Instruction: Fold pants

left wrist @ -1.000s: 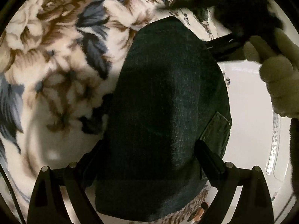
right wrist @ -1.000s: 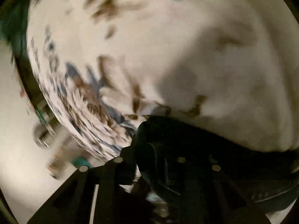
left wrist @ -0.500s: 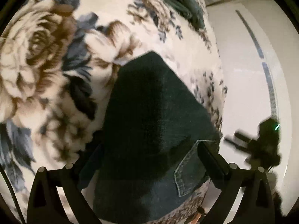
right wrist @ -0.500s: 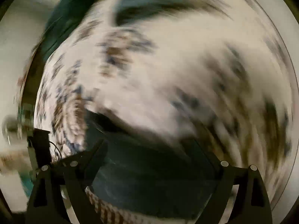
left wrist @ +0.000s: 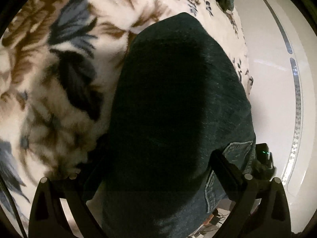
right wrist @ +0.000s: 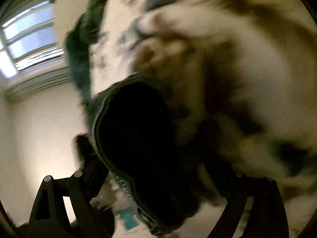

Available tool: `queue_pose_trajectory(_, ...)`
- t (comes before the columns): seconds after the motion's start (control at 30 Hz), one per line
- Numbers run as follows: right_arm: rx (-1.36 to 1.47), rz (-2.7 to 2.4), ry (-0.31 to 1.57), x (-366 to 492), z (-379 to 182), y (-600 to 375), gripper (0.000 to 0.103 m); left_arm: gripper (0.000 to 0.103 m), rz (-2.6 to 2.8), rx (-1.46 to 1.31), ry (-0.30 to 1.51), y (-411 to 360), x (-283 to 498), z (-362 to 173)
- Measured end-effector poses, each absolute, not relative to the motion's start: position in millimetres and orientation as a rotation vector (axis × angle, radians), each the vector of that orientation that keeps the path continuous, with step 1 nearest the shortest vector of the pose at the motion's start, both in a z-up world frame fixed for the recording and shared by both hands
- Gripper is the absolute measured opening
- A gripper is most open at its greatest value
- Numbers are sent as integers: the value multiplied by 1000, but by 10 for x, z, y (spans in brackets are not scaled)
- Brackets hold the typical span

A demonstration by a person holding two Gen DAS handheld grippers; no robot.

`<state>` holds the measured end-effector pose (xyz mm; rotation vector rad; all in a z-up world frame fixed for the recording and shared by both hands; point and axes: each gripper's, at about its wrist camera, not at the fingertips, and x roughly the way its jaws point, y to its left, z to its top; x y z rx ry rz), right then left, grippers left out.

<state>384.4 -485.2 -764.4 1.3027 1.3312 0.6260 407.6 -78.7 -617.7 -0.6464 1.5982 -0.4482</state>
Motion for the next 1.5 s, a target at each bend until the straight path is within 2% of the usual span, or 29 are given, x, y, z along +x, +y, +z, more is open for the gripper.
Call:
queue_pose_trajectory(0.1,1064,613,1410,3898,-7560,-4640,90,103,-485,-647,1599,-806,4071,-6203)
queue_pose_trajectory(0.2,1026,550,1489,3937,-7801,-4524,90,99,-517,-662,1575,-816,4075,-6225)
queue_pose_trajectory(0.27,1036,557,1482,3997,-7814,-4462,91,89,-558,-648,1535,-853,4061,-6157)
queue_pose_trajectory(0.3,1043,559,1472,4011,-7800,-4435,89,79,-569,-630,1522,-857,4046,-6111)
queue_pose_trajectory(0.4,1038,482,1469,4051,-7693,-4338,60,58,-594,-634,1497,-783,4032,-5959)
queue_pose_trajectory(0.5,1004,436,1462,4051,-7487,-4270,44,51,-631,-648,1490,-736,4041,-5765)
queue_pose_trajectory(0.67,998,427,1397,4113,-7035,-4212,41,50,-686,-629,1436,-757,4231,-5286)
queue_pose_trajectory(0.8,1016,441,1311,4395,-6616,-4210,40,50,-702,-602,1384,-911,4870,-4993)
queue_pose_trajectory(0.9,1021,464,1257,4934,-6364,-4254,40,51,-713,-570,1351,-1005,5436,-4783)
queue_pose_trajectory(1.1,967,503,1155,6432,-5994,-4390,40,51,-714,-510,1251,-1106,7101,-4490)
queue_pose_trajectory(1.3,889,523,1123,8254,-5875,-4424,40,51,-677,-492,1217,-1152,8607,-4677)
queue_pose_trajectory(1.5,839,498,1198,9519,-6235,-4412,40,54,-573,-557,1352,-1002,9418,-5517)
